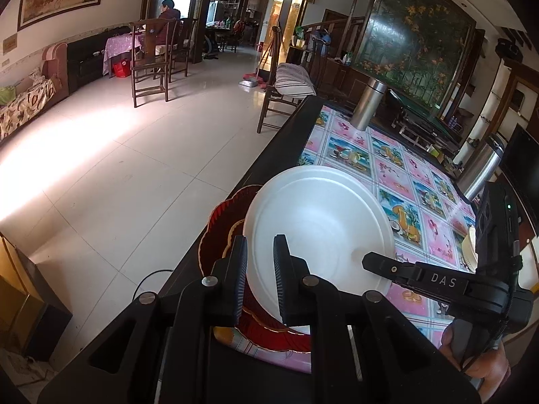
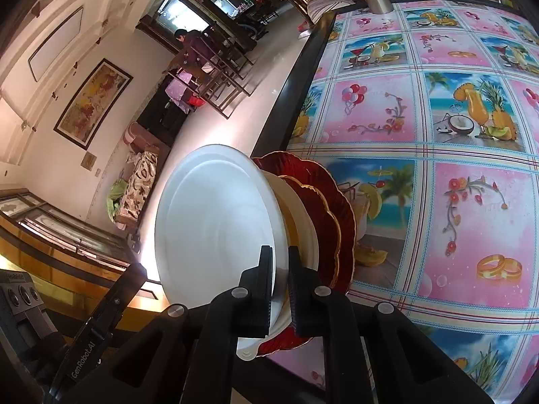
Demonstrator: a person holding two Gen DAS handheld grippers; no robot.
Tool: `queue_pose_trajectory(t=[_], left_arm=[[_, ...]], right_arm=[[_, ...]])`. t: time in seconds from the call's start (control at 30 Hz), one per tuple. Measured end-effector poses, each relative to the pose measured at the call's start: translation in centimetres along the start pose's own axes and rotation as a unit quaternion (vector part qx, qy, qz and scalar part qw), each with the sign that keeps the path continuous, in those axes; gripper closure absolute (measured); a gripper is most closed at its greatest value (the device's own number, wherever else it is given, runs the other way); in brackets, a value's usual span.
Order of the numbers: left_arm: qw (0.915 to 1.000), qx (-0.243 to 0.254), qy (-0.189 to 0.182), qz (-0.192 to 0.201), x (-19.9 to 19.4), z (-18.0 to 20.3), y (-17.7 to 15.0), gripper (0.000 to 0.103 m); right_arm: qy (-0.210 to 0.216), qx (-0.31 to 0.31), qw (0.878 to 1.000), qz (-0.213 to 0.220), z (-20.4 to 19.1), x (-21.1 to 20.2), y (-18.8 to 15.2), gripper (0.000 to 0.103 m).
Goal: Organize plates and bowls
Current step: 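Lower the white bowl onto the cream bowl and open both grippers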
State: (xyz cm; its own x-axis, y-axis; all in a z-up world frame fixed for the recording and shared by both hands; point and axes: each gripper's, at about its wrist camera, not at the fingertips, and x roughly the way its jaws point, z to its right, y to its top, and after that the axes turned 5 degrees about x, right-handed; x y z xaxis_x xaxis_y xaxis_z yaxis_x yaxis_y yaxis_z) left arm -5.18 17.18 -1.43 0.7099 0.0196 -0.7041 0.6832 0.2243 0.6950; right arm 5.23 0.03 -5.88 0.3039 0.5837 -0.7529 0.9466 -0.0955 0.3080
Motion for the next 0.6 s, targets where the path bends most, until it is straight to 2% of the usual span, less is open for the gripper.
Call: queue_pose_trajectory(t=[0.13, 0.2, 0.27, 0.3, 0.33, 0.4, 0.47, 0.53, 0.6], left_arm=[[0.9998, -0.016, -0.002, -0.01, 0.7, -0.7, 0.3, 0.089], [0.9996, -0.023, -0.007, -0.014, 0.8, -1.1, 0.3, 0.089], [0.9995, -0.027, -0.009, -0.016, 0.9, -1.4, 0.3, 0.089], [0.9994, -0.029, -0.01, -0.016, 0.9, -1.6, 0.3, 0.089], [0.9993, -0.031, -0.012, -0.016, 0.9, -1.7, 0.3, 0.089], [0.9992, -0.035, -0.013, -0.016, 0.8, -1.9, 0.4, 0.09], [0.9991, -0.035, -0.016, -0.015, 0.6, -1.9, 0.4, 0.089], [0.9991, -0.035, -0.018, -0.013, 0.5, -1.9, 0.3, 0.09], [0.9991, -0.035, -0.021, -0.012, 0.3, -1.8, 0.3, 0.09]], right_arm=[[-0.005, -0.001, 1.0, -0.004, -0.2, 0.0, 0.2, 0.091], [-0.006, -0.005, 1.0, -0.009, -0.3, -0.1, 0.2, 0.087], [-0.002, -0.005, 1.0, -0.007, -0.4, -0.6, 0.5, 0.069], [-0.004, -0.009, 1.0, -0.003, -0.6, -1.0, 0.6, 0.064], [-0.008, -0.016, 1.0, 0.005, -0.7, -1.4, 0.7, 0.058], [-0.011, -0.024, 0.999, 0.022, -1.0, -2.5, 1.0, 0.056], [-0.004, -0.024, 0.999, 0.03, -1.1, -3.3, 1.2, 0.05], [0.004, -0.02, 0.999, 0.048, -0.9, -4.0, 1.4, 0.049], [-0.012, -0.02, 0.996, 0.082, -0.8, -4.7, 1.3, 0.05]])
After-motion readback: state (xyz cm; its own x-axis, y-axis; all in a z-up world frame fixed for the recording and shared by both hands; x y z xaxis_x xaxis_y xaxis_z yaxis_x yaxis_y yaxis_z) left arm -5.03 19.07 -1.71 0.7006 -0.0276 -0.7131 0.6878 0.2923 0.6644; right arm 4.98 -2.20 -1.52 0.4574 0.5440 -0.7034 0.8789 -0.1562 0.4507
